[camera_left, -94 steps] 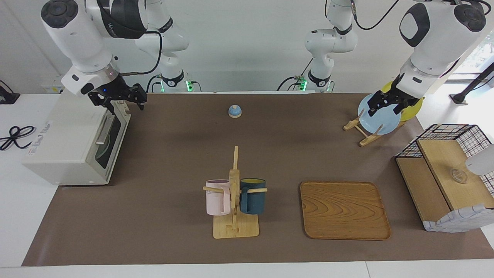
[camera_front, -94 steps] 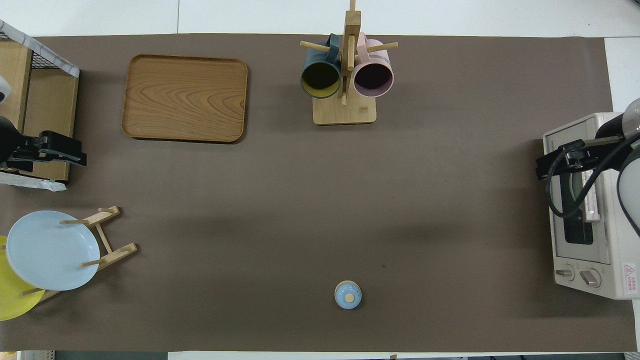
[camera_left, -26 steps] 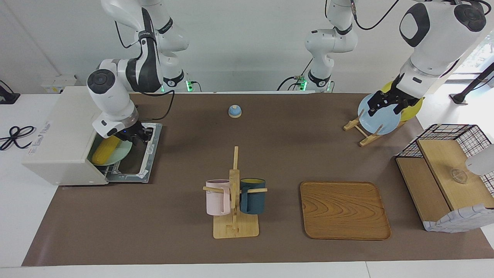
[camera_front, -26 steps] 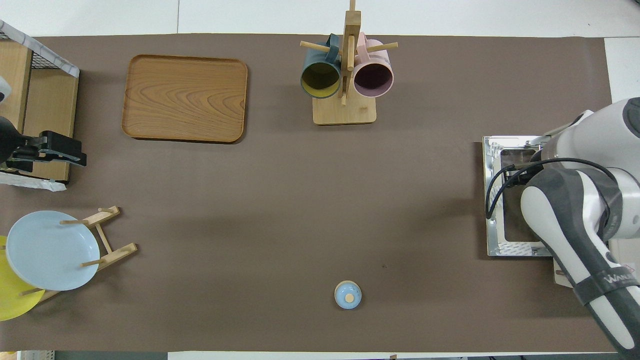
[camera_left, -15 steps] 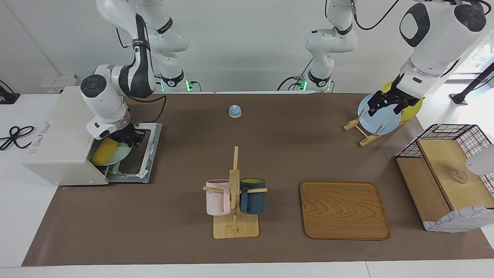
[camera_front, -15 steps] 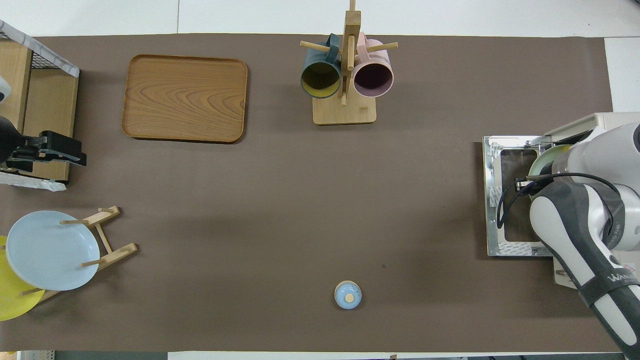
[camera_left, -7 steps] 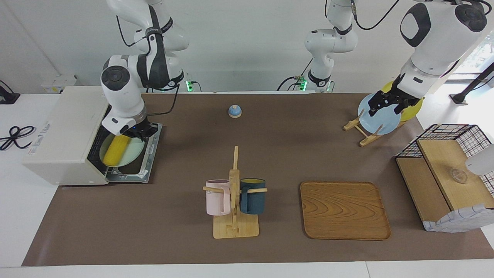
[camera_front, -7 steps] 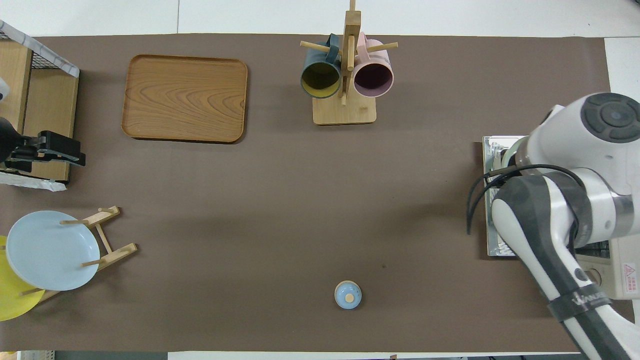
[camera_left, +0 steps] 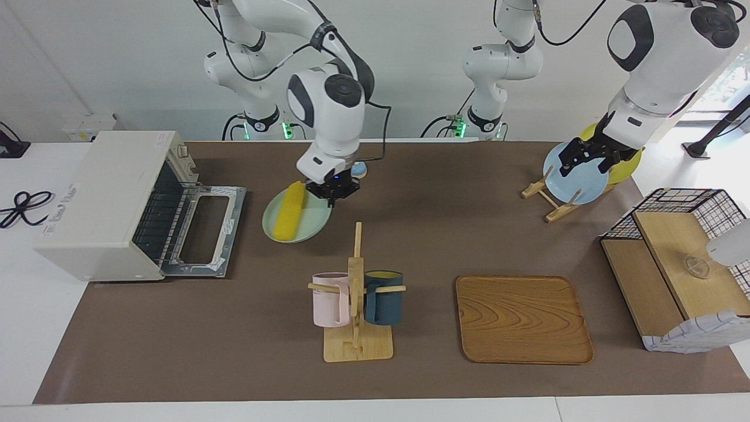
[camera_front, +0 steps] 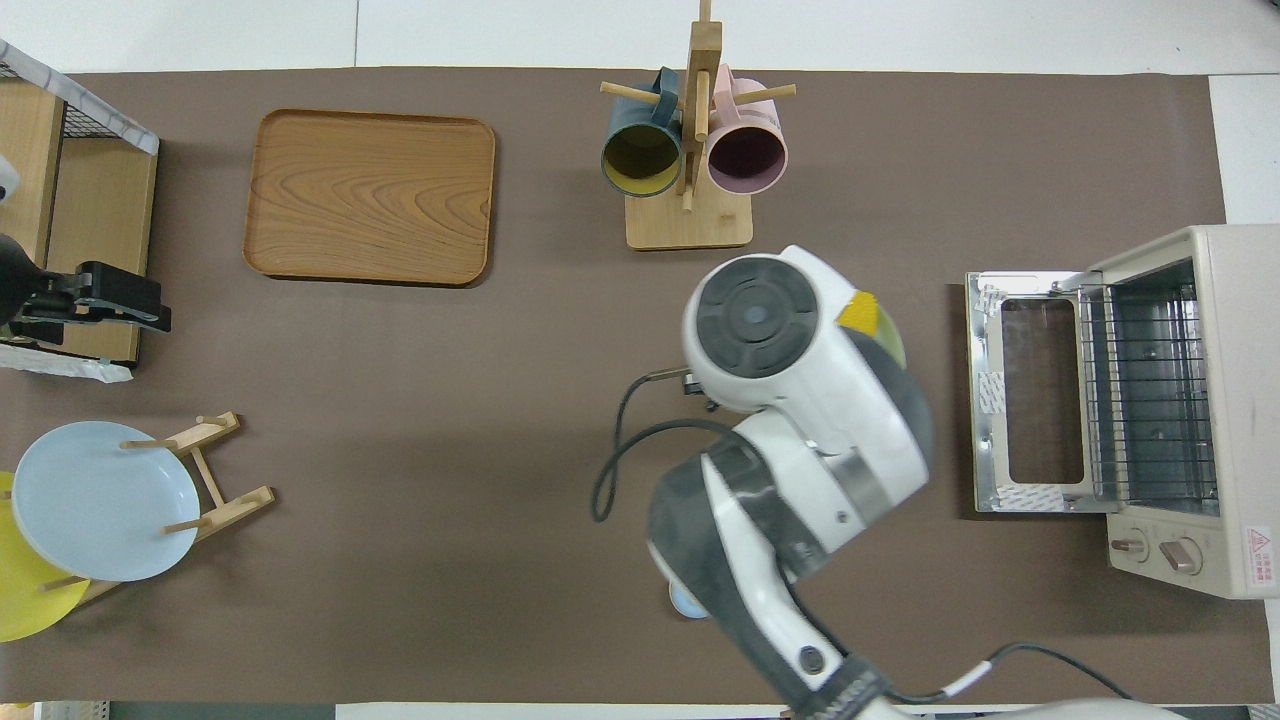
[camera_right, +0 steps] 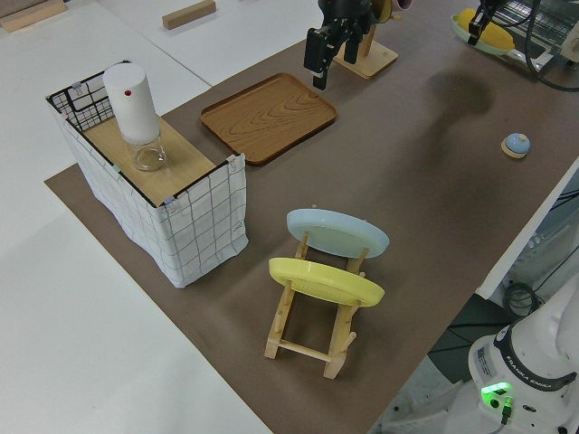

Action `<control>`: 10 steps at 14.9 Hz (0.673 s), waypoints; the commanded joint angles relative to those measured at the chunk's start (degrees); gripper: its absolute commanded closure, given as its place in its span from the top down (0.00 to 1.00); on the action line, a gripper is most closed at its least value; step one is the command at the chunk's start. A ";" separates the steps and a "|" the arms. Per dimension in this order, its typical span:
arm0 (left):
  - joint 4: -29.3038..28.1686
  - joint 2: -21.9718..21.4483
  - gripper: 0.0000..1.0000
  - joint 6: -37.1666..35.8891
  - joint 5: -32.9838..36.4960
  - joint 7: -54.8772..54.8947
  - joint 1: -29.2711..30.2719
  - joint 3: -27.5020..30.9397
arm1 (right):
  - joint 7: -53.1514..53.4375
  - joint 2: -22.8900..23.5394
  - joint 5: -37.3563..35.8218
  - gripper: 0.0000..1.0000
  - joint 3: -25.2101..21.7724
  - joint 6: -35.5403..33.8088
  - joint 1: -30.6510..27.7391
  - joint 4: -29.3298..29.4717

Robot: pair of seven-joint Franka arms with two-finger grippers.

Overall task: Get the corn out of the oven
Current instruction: 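Pull the plate with corn out and lower it onto the table center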

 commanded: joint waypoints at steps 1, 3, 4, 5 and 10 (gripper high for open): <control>-0.73 -0.91 1.00 0.16 0.91 0.42 0.24 -0.06 | 7.66 13.37 0.53 0.00 -0.34 1.74 4.13 12.81; -0.73 -0.91 1.00 0.07 0.91 0.16 0.33 -0.06 | 8.83 14.45 1.66 0.00 -0.08 9.29 6.17 11.78; -0.73 -0.91 1.00 0.07 0.91 -0.11 0.33 -0.06 | 8.83 14.45 2.71 0.00 -0.08 10.80 6.26 10.73; -0.73 -0.91 1.00 0.07 0.91 -0.11 0.33 -0.06 | 8.92 14.36 4.12 0.00 -0.08 12.64 6.26 9.59; -0.82 -0.91 1.00 0.25 0.91 -0.02 0.24 -0.06 | 7.08 14.19 6.16 0.38 -0.08 17.41 4.51 7.99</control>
